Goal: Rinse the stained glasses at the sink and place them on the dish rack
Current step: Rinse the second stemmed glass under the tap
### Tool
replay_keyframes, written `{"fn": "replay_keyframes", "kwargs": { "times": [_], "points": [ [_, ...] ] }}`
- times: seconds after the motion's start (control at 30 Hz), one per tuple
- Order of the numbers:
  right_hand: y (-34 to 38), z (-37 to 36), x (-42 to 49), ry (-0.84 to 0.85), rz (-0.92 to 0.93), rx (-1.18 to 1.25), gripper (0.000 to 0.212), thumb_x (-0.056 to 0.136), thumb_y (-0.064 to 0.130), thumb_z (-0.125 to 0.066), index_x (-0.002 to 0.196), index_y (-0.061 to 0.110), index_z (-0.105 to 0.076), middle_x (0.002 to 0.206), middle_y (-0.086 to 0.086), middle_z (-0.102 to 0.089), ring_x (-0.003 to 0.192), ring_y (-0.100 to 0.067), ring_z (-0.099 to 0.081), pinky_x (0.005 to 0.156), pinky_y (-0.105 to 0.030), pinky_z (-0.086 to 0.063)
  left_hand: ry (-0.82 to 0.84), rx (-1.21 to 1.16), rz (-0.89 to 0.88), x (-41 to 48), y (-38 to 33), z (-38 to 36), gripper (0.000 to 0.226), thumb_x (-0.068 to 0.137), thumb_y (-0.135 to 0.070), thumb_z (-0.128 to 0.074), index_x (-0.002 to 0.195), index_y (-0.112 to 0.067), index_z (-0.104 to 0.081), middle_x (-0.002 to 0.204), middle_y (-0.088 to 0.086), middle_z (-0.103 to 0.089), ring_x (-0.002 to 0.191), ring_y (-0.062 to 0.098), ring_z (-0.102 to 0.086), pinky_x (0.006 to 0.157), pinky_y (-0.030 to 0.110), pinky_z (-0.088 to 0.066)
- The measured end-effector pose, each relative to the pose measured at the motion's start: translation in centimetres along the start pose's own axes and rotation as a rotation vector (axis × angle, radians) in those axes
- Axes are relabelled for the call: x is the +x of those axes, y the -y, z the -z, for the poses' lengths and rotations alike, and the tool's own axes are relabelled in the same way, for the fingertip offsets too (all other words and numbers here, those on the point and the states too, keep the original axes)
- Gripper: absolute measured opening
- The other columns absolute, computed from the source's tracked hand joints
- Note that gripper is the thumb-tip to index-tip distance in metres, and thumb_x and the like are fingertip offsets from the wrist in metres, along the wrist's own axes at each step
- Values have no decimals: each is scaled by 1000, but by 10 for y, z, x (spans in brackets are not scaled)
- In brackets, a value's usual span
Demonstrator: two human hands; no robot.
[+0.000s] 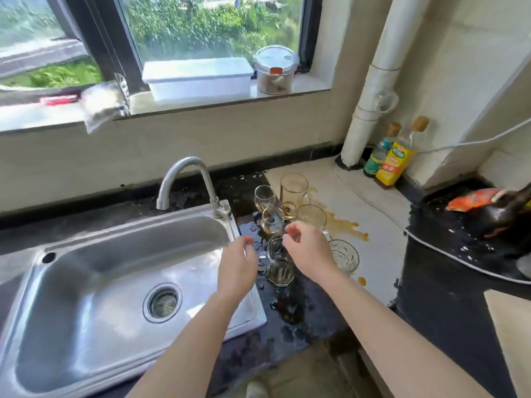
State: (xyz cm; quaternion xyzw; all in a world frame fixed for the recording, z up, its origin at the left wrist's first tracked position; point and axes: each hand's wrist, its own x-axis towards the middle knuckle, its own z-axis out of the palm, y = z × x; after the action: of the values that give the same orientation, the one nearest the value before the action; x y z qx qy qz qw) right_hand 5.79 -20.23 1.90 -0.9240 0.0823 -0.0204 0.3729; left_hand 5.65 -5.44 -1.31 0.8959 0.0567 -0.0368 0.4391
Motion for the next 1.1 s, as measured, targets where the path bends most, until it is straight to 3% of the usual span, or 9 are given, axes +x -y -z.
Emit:
{"fn": "replay_keyframes", "kwargs": {
  "times": [0.1,0.23,0.4,0.57,0.73,0.83,0.93,1.03,1.1],
  "points": [
    [10,-7,42,-40,-6,-163,23,94,26,-49,100,13,-65,90,-3,-67,80,-24,-62,67,-33,-51,105,-146,100,41,-3,1,39,100,-10,-33,134,-12,-52,135,3,-56,125,17,-48,99,23,-33],
    [13,-15,82,55,-87,-377,28,96,32,-48,96,12,-66,85,-4,-66,75,-21,-58,56,-25,-38,280,-194,156,75,3,-3,43,100,-11,-33,141,-18,-44,144,-2,-48,134,15,-41,117,34,-25],
    [11,-27,101,51,-207,-353,29,88,20,-59,61,9,-63,60,-4,-61,54,-17,-55,50,-23,-44,461,-306,137,91,8,-4,45,101,-10,-33,145,-20,-40,145,-7,-45,136,10,-36,109,24,-23],
    [31,-34,94,-6,-182,-309,33,81,21,-63,50,11,-61,50,-6,-60,46,-19,-51,56,-30,-55,432,-360,27,89,23,16,49,95,-8,-47,139,-29,-46,135,-15,-50,121,-5,-40,99,16,-26],
    [81,-63,84,68,-123,-172,25,79,28,-65,63,11,-72,57,-5,-66,53,-18,-60,53,-32,-53,311,-360,-2,90,71,46,58,84,-20,-70,134,-37,-47,123,-20,-58,117,-5,-49,92,18,-36],
    [102,-96,79,166,-113,-89,30,76,26,-64,57,2,-65,47,-11,-55,43,-13,-41,45,-26,-37,239,-345,49,92,104,62,54,79,-27,-75,128,-32,-51,114,-19,-63,107,-3,-56,83,11,-40],
    [110,-120,84,245,-139,-1,41,82,28,-60,54,-1,-55,44,-1,-35,43,-12,-28,45,-24,-27,171,-370,108,95,130,74,47,76,-23,-78,117,-30,-56,102,-12,-68,99,0,-60,77,8,-40],
    [102,-138,108,161,-96,-50,33,87,25,-53,60,6,-55,51,-4,-45,50,-17,-39,51,-31,-36,148,-403,163,101,151,81,44,73,-18,-80,110,-24,-59,99,-11,-68,93,-4,-61,75,7,-42],
    [97,-151,129,130,-63,-215,22,89,21,-51,95,6,-66,85,-11,-66,80,-25,-60,72,-39,-50,140,-421,183,103,162,81,48,67,-26,-81,109,-27,-59,98,-11,-70,93,1,-64,82,29,-52]
  ]
}}
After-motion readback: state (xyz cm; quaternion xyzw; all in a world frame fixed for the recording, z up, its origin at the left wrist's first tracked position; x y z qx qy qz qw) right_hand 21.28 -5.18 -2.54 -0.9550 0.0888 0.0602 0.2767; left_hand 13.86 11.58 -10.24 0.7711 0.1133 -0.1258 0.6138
